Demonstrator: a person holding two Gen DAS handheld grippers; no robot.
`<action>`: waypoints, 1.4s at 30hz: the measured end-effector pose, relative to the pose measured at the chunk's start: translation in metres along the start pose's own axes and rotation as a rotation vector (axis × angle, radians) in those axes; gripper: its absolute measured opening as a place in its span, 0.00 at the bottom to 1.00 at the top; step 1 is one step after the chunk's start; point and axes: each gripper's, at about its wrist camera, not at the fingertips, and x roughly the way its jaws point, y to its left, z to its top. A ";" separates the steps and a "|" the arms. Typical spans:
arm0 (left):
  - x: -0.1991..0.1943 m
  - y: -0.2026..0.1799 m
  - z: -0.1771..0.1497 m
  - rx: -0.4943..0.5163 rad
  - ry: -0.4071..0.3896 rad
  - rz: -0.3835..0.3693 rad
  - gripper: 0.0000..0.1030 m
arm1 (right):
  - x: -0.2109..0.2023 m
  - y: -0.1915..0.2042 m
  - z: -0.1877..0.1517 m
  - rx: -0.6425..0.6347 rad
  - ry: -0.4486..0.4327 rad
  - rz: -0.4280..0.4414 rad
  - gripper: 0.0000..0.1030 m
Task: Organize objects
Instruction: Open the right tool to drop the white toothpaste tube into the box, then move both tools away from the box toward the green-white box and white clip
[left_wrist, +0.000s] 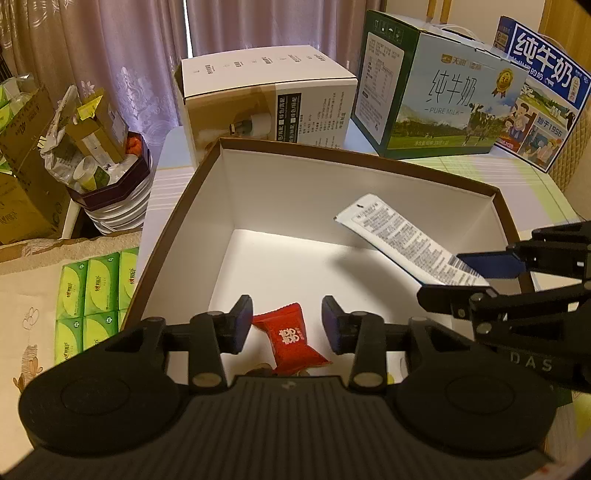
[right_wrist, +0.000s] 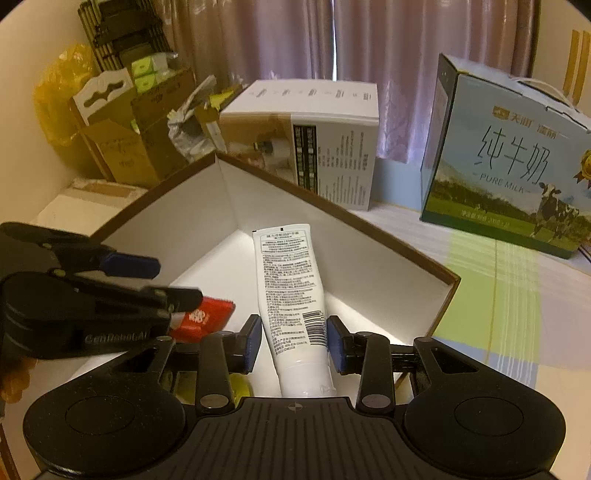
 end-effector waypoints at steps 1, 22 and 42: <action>0.000 0.000 0.000 0.001 -0.001 0.001 0.43 | 0.000 0.000 0.000 0.002 -0.008 -0.001 0.34; -0.061 0.002 -0.030 -0.021 -0.064 -0.004 0.78 | -0.081 0.014 -0.036 0.042 -0.142 0.072 0.57; -0.162 -0.031 -0.082 -0.055 -0.163 -0.019 0.82 | -0.173 0.030 -0.103 0.116 -0.213 0.134 0.60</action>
